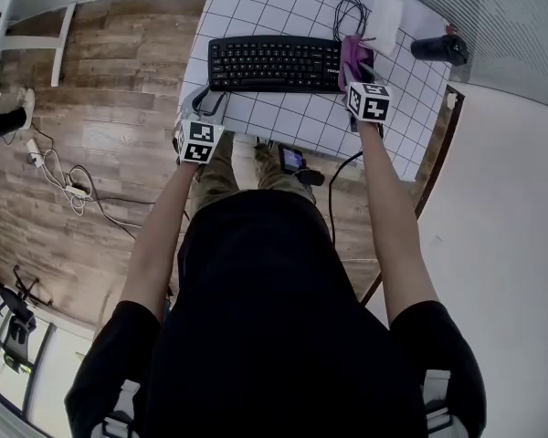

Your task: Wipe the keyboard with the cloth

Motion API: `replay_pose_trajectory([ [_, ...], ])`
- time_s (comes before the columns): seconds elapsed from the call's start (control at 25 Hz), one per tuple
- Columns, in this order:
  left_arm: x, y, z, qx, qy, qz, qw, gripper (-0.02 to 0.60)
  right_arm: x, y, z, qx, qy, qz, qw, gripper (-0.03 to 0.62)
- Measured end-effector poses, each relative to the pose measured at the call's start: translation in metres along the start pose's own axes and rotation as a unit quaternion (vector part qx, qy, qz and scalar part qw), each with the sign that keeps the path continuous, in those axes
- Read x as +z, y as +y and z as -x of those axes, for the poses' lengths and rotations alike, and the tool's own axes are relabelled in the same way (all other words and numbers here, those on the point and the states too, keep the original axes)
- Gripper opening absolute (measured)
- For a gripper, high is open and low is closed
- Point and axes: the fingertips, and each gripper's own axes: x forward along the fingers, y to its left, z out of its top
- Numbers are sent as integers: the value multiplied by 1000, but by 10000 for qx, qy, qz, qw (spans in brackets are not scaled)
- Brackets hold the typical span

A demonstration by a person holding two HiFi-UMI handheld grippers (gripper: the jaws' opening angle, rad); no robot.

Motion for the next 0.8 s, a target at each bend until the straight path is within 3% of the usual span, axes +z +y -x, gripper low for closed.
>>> replay_pose_trajectory([
  [0.8,-1,0,0,-28,-93,78,9999,152,6,21,-5,110,-40,-28,9999,101],
])
